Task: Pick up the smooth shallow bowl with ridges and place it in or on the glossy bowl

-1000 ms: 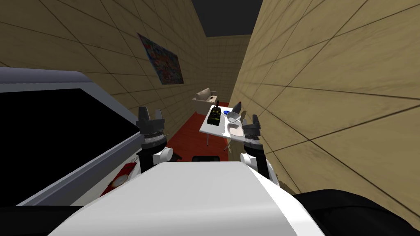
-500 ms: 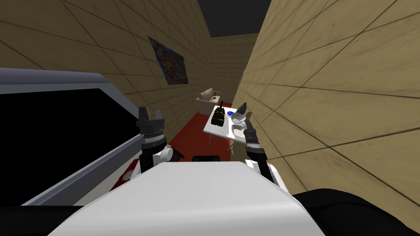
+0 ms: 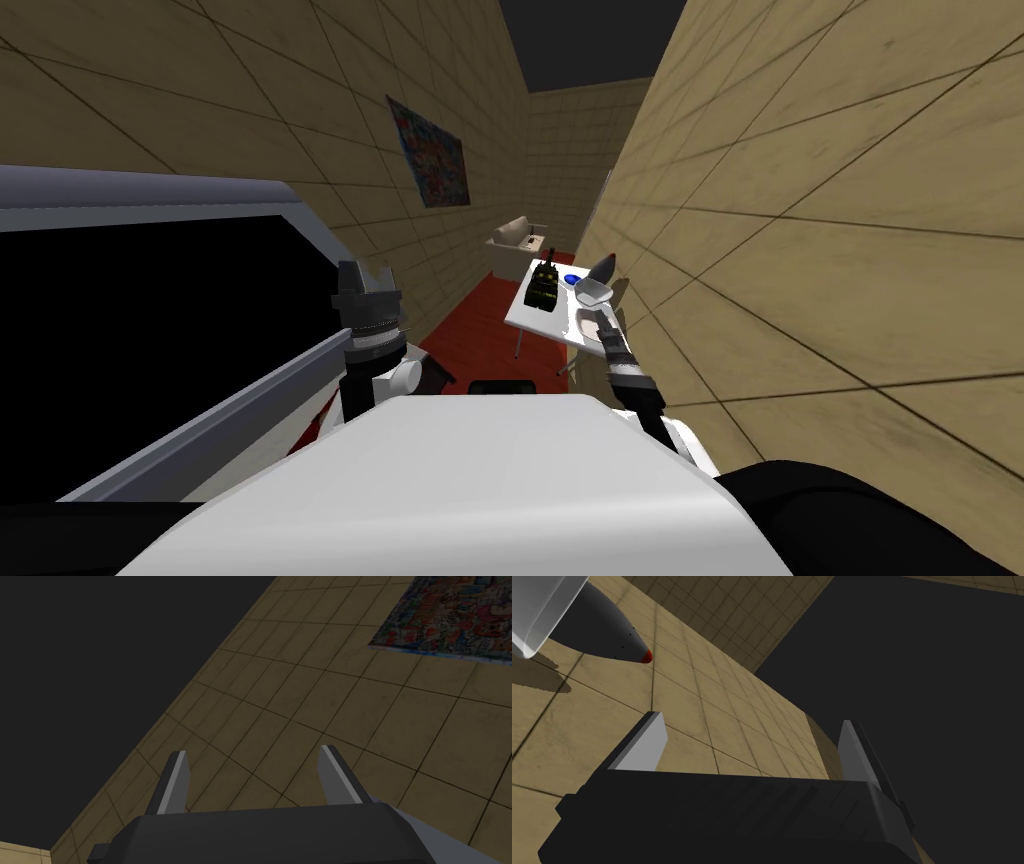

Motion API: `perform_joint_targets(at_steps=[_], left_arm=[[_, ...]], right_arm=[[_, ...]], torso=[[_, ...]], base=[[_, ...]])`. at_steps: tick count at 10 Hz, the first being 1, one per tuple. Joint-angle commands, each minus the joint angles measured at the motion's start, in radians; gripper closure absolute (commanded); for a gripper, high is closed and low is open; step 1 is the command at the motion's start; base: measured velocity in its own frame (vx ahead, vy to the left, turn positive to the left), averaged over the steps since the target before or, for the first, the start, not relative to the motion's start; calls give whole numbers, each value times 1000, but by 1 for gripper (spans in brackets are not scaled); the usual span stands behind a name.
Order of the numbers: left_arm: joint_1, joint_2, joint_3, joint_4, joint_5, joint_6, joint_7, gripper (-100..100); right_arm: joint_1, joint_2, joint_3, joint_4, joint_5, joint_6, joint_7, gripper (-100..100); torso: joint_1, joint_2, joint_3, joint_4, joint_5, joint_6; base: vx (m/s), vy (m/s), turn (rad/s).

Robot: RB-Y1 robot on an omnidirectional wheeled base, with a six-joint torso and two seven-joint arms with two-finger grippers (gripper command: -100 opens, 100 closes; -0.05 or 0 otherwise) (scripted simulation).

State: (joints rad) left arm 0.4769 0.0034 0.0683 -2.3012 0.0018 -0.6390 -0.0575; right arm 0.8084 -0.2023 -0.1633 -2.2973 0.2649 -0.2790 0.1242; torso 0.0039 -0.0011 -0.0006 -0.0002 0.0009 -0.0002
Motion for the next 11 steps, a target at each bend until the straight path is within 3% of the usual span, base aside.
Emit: perform_joint_targets(at_steps=[1, 4, 5, 7, 8, 10, 11], left_arm=[[0, 0, 0, 0, 0, 0, 0, 0], [0, 0, 0, 0, 0, 0, 0, 0], [0, 0, 0, 0, 0, 0, 0, 0], [0, 0, 0, 0, 0, 0, 0, 0], [0, 0, 0, 0, 0, 0, 0, 0], [0, 0, 0, 0, 0, 0, 0, 0], [0, 0, 0, 0, 0, 0, 0, 0]], right_arm=[[50, -16, -21, 19, 50, 16, 42, -100], [116, -36, -44, 44, 135, 43, 91, -100], [116, -36, -44, 44, 138, 43, 91, -100], [182, -58, -66, 69, 206, 72, 139, -100], [182, -58, -66, 69, 219, 72, 139, -100], [241, -85, -87, 96, 285, 103, 184, -100], [247, -85, -87, 96, 303, 103, 184, -100]], torso=[[0, 0, 0, 0, 0, 0], [0, 1, 0, 0, 0, 0], [-1, 1, 0, 0, 0, 0], [-2, 1, 1, 0, 0, 0], [-1, 0, 0, 0, 0, 0], [-2, 0, 0, 0, 0, 0], [-1, 1, 0, 0, 0, 0]], base=[[25, 75, 179], [18, 59, 114], [14, 25, 74], [24, 37, 185], [24, 29, 48], [24, 36, 160], [17, 29, 79]])
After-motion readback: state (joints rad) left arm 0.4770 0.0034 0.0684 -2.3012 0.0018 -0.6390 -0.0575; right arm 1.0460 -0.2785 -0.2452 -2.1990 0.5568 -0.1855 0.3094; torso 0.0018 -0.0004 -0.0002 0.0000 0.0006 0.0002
